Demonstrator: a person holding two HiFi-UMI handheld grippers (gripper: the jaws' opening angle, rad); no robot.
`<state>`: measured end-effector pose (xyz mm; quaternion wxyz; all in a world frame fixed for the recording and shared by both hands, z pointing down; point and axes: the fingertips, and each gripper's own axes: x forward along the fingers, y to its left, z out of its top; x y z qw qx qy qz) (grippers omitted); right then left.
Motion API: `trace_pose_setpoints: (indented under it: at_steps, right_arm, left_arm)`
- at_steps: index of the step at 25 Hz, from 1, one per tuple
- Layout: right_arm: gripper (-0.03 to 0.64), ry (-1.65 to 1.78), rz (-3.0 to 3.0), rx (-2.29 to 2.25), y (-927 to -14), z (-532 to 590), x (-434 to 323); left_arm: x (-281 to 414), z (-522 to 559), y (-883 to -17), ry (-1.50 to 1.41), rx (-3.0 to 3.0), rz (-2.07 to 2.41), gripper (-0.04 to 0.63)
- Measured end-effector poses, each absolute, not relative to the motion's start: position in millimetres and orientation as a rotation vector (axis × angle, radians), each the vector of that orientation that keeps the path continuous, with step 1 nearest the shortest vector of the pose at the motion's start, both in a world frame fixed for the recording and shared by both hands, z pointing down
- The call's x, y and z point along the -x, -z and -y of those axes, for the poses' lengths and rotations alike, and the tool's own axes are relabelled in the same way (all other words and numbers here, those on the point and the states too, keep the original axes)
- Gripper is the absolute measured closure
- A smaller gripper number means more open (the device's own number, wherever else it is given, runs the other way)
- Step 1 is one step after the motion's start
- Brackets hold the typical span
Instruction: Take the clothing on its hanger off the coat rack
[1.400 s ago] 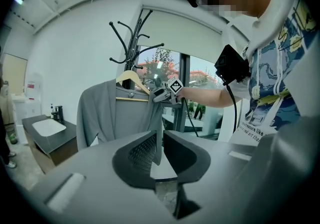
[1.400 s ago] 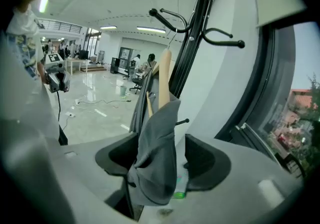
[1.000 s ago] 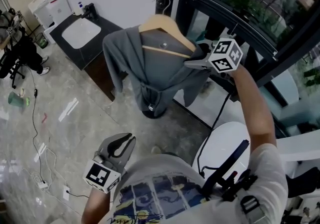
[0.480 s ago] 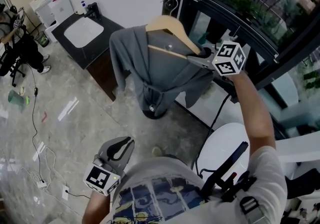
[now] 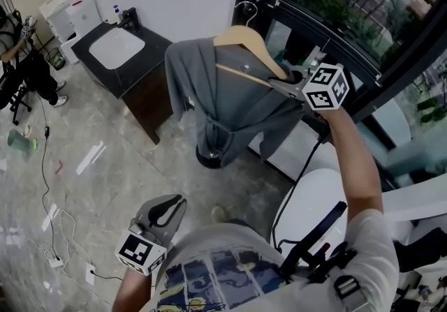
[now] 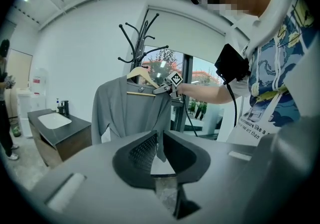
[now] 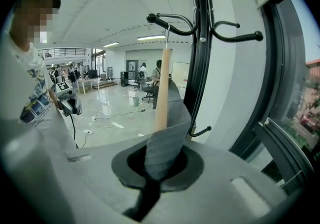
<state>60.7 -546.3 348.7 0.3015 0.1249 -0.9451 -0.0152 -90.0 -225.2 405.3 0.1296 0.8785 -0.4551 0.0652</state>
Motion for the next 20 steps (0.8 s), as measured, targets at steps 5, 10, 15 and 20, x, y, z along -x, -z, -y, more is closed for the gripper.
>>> trace_pose_setpoints:
  at_steps: [5, 10, 15, 20]
  right_arm:
    - [0.617, 0.045, 2.503, -0.379, -331, 528, -68]
    - [0.617, 0.076, 2.502, -0.41, -304, 501, -75]
    - [0.615, 0.121, 2.491, -0.437, -291, 464, -78]
    - [0.615, 0.144, 2.488, -0.439, -288, 417, -72]
  left_arm:
    - [98, 205, -408, -0.173, -2.565, 1.305, 0.552]
    - [106, 182, -406, -0.16, -2.573, 1.295, 0.552]
    - [113, 159, -404, -0.147, -2.596, 1.293, 0.552]
    - [125, 130, -407, -0.146, -2.604, 1.287, 0.552]
